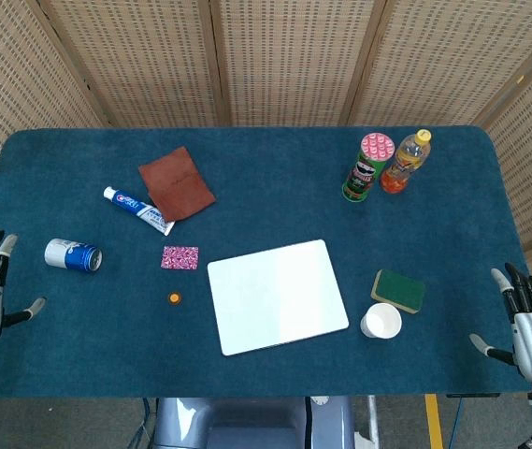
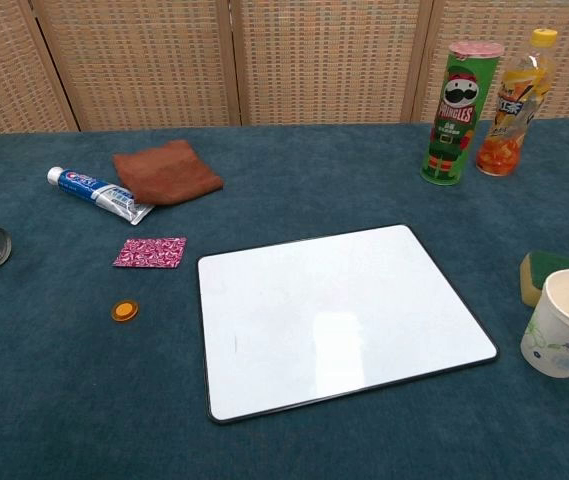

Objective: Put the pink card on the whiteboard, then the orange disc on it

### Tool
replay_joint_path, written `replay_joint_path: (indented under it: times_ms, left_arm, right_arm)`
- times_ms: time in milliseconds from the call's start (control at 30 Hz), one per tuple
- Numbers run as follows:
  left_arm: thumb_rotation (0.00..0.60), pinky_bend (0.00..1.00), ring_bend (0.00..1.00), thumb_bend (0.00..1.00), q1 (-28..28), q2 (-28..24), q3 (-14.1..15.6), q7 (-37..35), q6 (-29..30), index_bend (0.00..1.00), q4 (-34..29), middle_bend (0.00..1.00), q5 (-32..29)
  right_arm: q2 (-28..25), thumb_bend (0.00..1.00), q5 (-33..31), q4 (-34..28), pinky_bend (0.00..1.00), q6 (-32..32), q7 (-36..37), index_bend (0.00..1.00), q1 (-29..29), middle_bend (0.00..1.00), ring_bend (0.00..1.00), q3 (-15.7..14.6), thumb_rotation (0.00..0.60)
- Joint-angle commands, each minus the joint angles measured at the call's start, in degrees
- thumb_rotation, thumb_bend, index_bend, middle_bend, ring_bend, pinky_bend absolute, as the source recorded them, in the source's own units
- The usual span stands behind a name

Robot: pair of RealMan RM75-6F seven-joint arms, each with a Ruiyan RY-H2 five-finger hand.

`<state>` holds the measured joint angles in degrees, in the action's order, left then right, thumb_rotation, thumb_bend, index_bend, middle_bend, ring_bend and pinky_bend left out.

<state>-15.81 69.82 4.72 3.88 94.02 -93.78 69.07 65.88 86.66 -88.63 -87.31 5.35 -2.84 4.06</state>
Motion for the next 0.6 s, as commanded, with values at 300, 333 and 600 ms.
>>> replay_joint_path:
  times_ms: [300,333,600]
  left_arm:
    - [0.600,0.00,0.00,0.00,4.03,-1.93,0.99,-6.88,-1.04,0.00,2.28,0.00,5.38]
    - [0.600,0.00,0.00,0.00,3.45,-2.41,0.76,-6.71,-1.83,0.00,1.83,0.00,5.96]
    - [0.600,0.00,0.00,0.05,-8.43,-4.85,-5.69,-3.36,-18.34,0.00,-2.62,0.00,4.83]
  right_arm:
    - [0.40,0.00,0.32,0.14,0.00,-0.67,-0.36,0.00,0.21,0.00,0.00,0.03,0.600]
    - [0.40,0.00,0.31,0.09,0.00,-0.61,-0.42,0.00,0.19,0.00,0.00,0.03,0.600]
    - [0.11,0.00,0.11,-0.05,0.00,-0.25,0.32,0.00,0.17,0.00,0.00,0.00,0.600]
